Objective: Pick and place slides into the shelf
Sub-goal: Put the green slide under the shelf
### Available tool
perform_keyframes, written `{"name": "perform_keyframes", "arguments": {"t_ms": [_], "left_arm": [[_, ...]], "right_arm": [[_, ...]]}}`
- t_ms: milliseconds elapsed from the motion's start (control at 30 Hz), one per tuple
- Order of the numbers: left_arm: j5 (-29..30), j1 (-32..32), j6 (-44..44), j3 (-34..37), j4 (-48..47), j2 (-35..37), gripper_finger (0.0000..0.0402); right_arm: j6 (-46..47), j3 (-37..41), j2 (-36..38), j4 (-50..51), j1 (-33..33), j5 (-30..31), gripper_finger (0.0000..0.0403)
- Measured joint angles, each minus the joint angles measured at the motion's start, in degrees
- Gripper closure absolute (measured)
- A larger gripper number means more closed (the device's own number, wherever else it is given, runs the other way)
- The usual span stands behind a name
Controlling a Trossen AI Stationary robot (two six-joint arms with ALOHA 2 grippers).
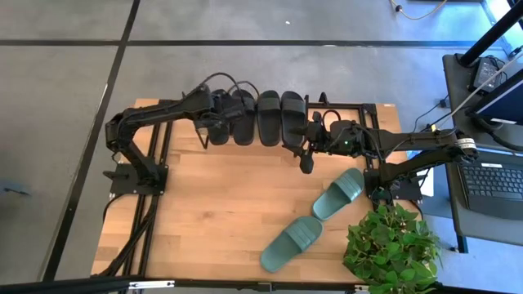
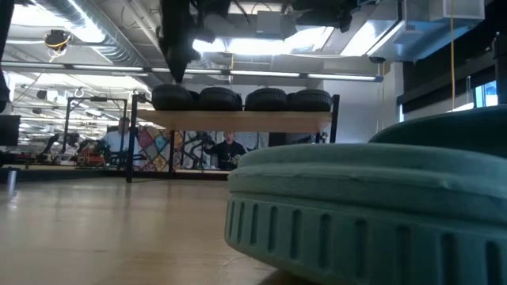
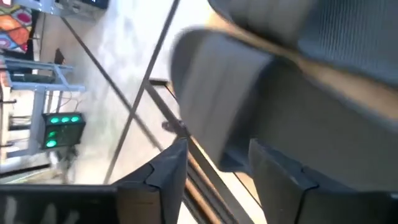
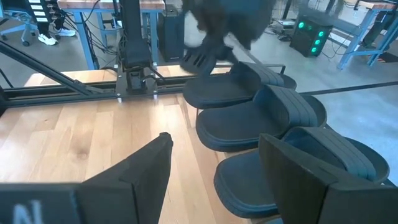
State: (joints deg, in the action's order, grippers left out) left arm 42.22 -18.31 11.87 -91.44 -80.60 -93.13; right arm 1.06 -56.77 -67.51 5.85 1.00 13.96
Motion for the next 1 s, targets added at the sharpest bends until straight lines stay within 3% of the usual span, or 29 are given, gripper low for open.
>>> {"name": "perform_keyframes", "arguments": {"t_ms": [267, 467, 633, 767, 867, 1000], "left_arm": [[-6.57, 5.23, 3.7, -5.92, 3.87, 7.52, 0.023], [-8.25, 16.13, 6.11, -3.73, 15.2, 15.57, 0.023], [-8.74, 28.35, 4.54, 2.13, 28.72, 20.93, 0.023], [-14.34, 37.88, 2.18, 9.97, 42.38, 23.48, 0.023], [-17.84, 43.48, 0.05, 16.56, 55.07, 24.42, 0.023], [-17.98, 48.3, -1.78, 23.66, 67.59, 24.93, 0.023]], "right_arm": [[0.04, 0.0, 0.0, 0.09, 0.01, 0.0, 0.0163], [0.0, 0.0, 0.0, 0.08, 0.0, 0.0, 0.0163], [0.02, 0.0, 0.0, 0.09, 0.01, -0.02, 0.0163], [0.09, 0.0, 0.0, 0.06, -0.4, -0.02, 0.0163], [0.02, 0.0, 0.0, 0.04, -0.93, -0.04, 0.0163], [0.0, 0.0, 0.0, 0.04, -2.07, -1.48, 0.0163]]}}
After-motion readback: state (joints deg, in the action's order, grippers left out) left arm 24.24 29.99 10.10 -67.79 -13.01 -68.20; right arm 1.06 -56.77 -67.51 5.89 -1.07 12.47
